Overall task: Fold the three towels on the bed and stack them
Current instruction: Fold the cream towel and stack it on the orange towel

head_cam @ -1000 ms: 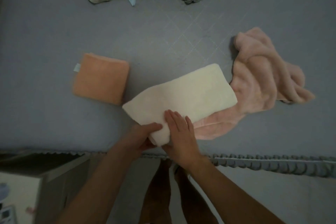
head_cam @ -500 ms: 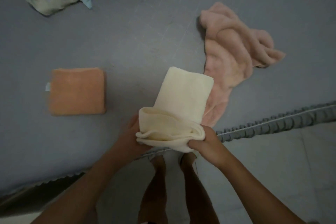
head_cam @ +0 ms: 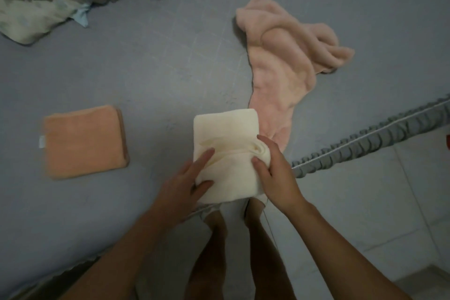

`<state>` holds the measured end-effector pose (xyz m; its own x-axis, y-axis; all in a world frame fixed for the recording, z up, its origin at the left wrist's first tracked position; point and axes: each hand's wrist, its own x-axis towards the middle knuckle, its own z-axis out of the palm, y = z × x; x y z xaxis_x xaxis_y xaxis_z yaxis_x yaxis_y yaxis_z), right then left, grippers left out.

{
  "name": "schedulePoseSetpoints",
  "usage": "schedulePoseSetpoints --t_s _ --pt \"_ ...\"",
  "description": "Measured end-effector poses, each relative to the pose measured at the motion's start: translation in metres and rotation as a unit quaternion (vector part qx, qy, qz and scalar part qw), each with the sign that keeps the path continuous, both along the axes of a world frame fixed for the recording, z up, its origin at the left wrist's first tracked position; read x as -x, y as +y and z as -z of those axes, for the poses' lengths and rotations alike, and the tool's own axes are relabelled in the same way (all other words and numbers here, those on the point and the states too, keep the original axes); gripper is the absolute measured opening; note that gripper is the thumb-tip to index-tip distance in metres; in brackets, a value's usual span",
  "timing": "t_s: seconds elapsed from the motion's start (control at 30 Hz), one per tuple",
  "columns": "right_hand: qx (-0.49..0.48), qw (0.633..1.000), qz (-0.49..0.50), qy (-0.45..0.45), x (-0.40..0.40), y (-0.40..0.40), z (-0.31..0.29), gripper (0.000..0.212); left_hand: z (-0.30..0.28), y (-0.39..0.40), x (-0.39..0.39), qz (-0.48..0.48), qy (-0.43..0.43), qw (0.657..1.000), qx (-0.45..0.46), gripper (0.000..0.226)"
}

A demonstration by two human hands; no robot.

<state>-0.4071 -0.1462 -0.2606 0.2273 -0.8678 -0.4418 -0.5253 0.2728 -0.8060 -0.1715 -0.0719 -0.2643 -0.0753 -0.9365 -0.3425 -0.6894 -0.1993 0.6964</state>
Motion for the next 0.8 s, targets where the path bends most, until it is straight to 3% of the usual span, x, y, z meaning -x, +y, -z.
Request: schedulePoseSetpoints --t_s 0.1,0.17,0.33,0.43,0.57,0.7,0.8 --pt "0.004 0.998 -0.041 0.054 -0.006 -0.028 0.018 0.029 0.020 -0.023 -0.004 -0.005 -0.016 0.999 -0.030 0.029" --pt "-0.001 0.997 -0.050 0.063 -0.011 -0.048 0.031 0.029 0.030 -0.037 -0.010 -0.025 -0.040 0.999 -0.002 0.021" --pt "0.072 0.989 -0.004 0.129 -0.023 -0.086 0.060 0.031 0.049 -0.076 -0.015 -0.060 -0.081 0.991 0.090 0.023" --pt "0.106 0.980 -0.041 0.163 -0.022 -0.094 0.069 0.022 0.059 -0.104 -0.009 -0.079 -0.100 0.990 0.057 0.031" --pt "0.091 0.978 -0.060 0.180 -0.010 -0.092 0.069 0.025 0.063 -0.122 -0.002 -0.146 -0.085 0.978 0.119 0.019" --pt "0.109 0.985 -0.003 0.131 -0.013 -0.099 0.055 0.004 0.060 -0.114 0.008 -0.254 -0.019 0.958 0.130 0.002" --pt "0.182 0.980 0.041 0.073 -0.029 -0.113 0.049 0.008 0.069 -0.115 0.011 -0.397 0.024 0.913 0.094 0.010"
